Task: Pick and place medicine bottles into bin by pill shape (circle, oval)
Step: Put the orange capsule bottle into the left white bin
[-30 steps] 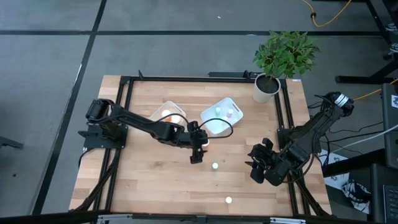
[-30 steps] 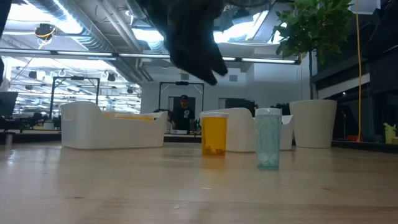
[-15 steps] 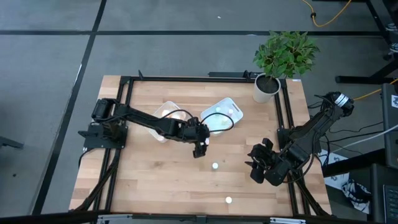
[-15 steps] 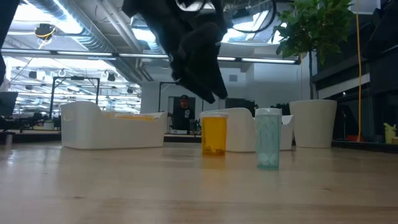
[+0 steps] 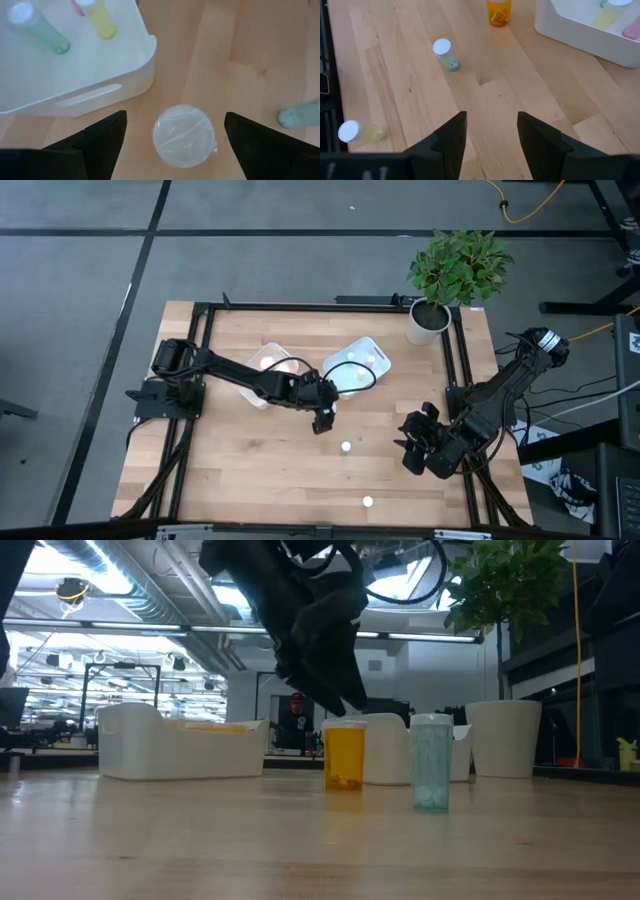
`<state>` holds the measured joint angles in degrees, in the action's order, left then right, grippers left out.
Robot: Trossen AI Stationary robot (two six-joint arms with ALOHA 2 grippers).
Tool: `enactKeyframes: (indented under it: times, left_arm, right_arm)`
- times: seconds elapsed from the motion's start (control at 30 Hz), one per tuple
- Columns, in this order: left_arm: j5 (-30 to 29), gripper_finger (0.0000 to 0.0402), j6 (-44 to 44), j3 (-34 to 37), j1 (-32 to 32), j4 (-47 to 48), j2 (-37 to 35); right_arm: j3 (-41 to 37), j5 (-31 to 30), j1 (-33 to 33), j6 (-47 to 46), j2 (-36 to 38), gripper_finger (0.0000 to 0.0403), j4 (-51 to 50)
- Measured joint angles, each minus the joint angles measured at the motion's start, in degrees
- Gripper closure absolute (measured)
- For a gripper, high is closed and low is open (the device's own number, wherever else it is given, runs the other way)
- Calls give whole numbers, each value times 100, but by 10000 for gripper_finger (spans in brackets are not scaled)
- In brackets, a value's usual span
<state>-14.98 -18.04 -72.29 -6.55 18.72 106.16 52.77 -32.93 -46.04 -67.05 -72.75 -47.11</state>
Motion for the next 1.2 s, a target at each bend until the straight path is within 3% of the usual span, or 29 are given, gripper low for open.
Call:
enactKeyframes:
  times: [0.87,1.0,1.2]
  left_arm:
    - [-53,76,-129,5,-22,-168,482]
    - [-53,107,-140,6,-22,-151,484]
    - [24,189,-338,6,-24,-80,403]
  right_arm:
    - [0,1,0,-9,1,226,11]
    - [0,1,-1,-8,0,226,7]
    - [0,1,0,-4,0,226,7]
